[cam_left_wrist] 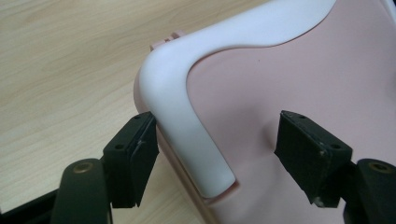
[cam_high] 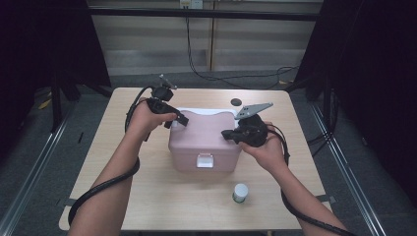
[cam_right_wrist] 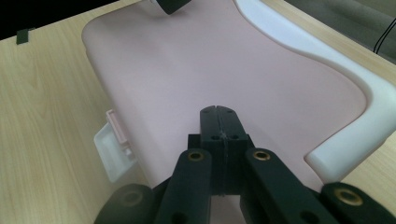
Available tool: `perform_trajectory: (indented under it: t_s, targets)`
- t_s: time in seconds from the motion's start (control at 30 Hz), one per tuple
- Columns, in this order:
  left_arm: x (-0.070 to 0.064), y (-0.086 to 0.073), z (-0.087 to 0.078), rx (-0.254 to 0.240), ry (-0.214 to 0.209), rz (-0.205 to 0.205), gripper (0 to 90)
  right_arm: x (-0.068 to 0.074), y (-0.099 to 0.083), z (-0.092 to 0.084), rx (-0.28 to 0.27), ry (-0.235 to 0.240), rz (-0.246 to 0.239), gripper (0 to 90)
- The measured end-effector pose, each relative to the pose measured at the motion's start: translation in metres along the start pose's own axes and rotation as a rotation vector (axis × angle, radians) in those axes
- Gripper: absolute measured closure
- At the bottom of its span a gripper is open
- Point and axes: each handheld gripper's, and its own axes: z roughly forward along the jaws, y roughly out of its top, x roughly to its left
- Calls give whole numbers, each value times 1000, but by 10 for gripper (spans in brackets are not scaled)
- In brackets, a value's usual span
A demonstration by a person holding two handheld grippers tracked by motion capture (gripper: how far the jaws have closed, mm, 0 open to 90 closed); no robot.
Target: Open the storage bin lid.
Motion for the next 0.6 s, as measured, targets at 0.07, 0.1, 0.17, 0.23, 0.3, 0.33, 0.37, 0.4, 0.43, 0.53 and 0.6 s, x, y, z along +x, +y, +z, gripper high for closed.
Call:
perform_trajectory:
  t_s: [0.07,0.1,0.17,0.23,0.3,0.33,0.37,0.4,0.43,0.53,0.6]
  targets:
    - [-1,1,-2,2,2,4,293,0,0,0,-1,-3,-1,900]
    - [-1,2,-3,-3,3,-2,296,0,-1,0,-2,-4,6,900]
    - [-2,3,-6,-4,2,1,303,0,-1,0,-4,-2,13,900]
    - [-4,4,-9,3,9,10,308,1,0,0,2,-8,5,900]
    - [-5,4,-10,4,13,11,308,1,0,0,3,-9,5,900]
    - [-5,4,-11,4,16,15,312,1,0,0,1,-7,6,900]
    - [-6,4,-11,4,16,16,313,1,0,0,2,-7,6,900]
    - [-6,4,-12,2,16,17,314,1,0,0,3,-8,8,900]
    - [-6,3,-12,-1,21,15,318,1,0,0,2,-9,8,900]
    - [-7,3,-14,-4,22,13,319,1,0,0,5,-13,17,900]
    - [-8,3,-15,-7,23,13,319,1,-1,0,-1,-10,22,900]
